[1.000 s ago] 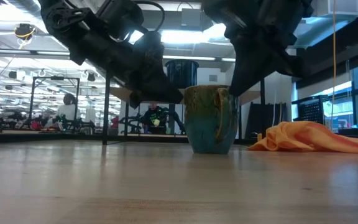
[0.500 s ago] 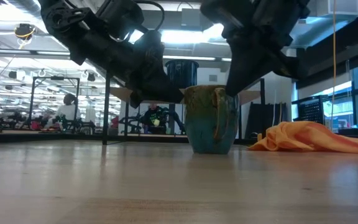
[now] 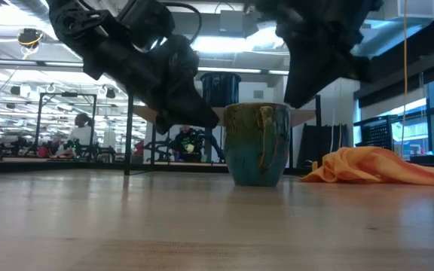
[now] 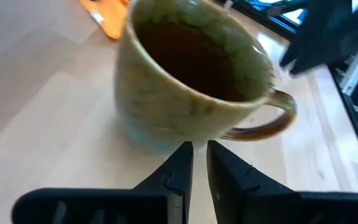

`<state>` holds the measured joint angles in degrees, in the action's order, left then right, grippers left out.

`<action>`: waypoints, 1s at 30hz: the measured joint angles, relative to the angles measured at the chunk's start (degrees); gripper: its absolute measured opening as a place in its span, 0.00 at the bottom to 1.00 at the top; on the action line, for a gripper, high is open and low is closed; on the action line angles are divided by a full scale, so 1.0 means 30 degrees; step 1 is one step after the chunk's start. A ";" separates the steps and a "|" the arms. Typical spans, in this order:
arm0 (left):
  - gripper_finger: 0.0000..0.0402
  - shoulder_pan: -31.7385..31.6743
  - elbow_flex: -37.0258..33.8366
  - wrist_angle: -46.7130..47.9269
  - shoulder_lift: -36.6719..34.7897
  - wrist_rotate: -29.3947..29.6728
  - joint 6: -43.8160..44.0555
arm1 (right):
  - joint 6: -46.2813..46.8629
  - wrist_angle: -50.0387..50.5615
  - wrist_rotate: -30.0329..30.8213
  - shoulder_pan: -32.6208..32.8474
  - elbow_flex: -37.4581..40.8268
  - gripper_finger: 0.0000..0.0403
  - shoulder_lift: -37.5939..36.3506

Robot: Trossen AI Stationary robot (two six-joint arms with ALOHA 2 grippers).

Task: Stack small to large cups/mugs on shelf
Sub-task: Put the green mug on the shelf

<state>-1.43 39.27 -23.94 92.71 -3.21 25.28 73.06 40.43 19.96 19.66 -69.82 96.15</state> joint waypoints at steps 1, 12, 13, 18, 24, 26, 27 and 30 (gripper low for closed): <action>0.10 0.0060 0.0000 -0.0019 0.0000 -0.0158 0.0000 | 0.0008 0.0327 0.0071 0.0000 -0.0121 0.13 -0.0148; 0.10 0.0603 0.0000 -0.0197 0.0000 -0.0288 0.0049 | 0.0696 0.4356 0.0807 -0.0742 -0.1109 0.36 -0.2785; 0.10 0.0603 0.0000 -0.0214 0.0000 -0.0293 0.0110 | 0.0906 0.4373 0.0594 -0.1025 -0.1109 0.38 -0.2930; 0.10 0.0596 -0.0004 -0.1119 0.0000 -0.0580 0.0452 | -0.0056 0.4027 -0.1684 -0.3085 -0.0529 0.43 -0.2858; 0.10 0.0603 -0.0001 -0.1691 0.0000 -0.0776 0.0554 | -0.2083 0.2125 -0.3307 -0.5304 0.0284 0.46 -0.2781; 0.10 0.0603 0.0000 -0.1692 0.0000 -0.0776 0.0548 | -0.2765 0.2283 -0.3823 -0.5765 0.0290 0.46 -0.2781; 0.10 0.0603 -0.0003 -0.1679 0.0000 -0.0776 0.0554 | -0.3028 0.2265 -0.4117 -0.5964 0.0290 0.46 -0.2773; 0.10 0.0603 -0.0004 -0.1658 0.0000 -0.0776 0.0546 | -0.3581 0.2177 -0.4739 -0.6405 0.0290 0.47 -0.2474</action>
<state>0.38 39.26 -28.92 92.71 -5.54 26.92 62.31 46.96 5.74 0.45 -68.95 88.73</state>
